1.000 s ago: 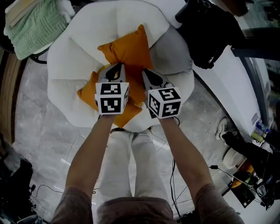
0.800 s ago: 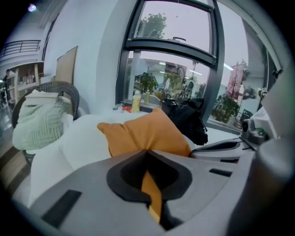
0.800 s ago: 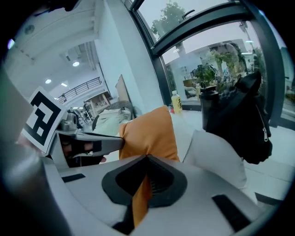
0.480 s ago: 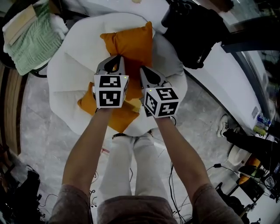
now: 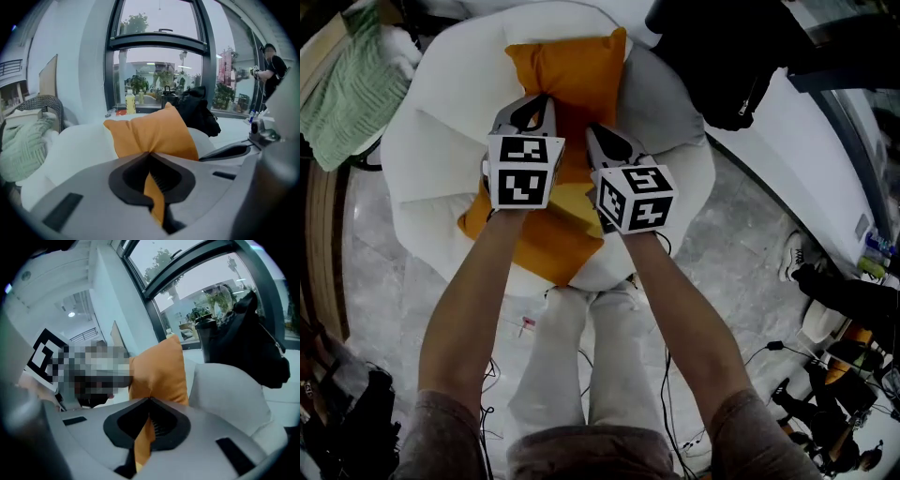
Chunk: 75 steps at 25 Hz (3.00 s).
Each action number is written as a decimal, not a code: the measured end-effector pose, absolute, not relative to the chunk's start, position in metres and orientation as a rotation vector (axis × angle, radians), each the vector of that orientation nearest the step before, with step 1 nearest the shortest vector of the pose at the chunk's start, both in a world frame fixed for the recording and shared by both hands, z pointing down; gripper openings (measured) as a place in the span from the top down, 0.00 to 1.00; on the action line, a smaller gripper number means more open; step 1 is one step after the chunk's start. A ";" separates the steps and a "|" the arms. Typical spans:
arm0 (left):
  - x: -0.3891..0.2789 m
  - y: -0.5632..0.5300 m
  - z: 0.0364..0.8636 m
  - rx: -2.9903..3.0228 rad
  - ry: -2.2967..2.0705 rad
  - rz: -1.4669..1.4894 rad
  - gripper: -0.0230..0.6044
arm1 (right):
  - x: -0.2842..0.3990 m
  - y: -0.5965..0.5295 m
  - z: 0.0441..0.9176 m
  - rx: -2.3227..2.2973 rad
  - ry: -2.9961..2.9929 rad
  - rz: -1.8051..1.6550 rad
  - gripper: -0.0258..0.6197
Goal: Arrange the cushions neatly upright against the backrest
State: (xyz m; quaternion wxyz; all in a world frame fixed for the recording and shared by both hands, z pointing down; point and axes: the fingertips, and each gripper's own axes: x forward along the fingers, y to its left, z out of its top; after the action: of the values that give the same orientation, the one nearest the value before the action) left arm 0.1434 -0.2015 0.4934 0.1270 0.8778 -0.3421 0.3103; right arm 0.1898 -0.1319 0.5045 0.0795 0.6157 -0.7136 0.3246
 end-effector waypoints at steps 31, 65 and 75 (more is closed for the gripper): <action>0.087 -0.149 0.462 2.344 -1.093 0.727 0.96 | 0.143 -0.090 0.480 1.558 -2.166 0.843 0.92; -0.135 0.019 0.604 1.773 -1.382 0.532 0.76 | -0.064 -0.010 0.602 0.728 -2.171 0.697 0.73; -0.117 0.034 0.673 1.685 -1.340 0.532 0.72 | -0.045 0.000 0.662 0.627 -2.082 0.725 0.70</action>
State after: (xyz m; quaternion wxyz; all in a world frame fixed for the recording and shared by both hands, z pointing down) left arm -0.1172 0.0339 0.6729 0.4457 0.6803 -0.5408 0.2147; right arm -0.0452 -0.0005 0.6623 0.4121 0.2494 -0.8276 0.2883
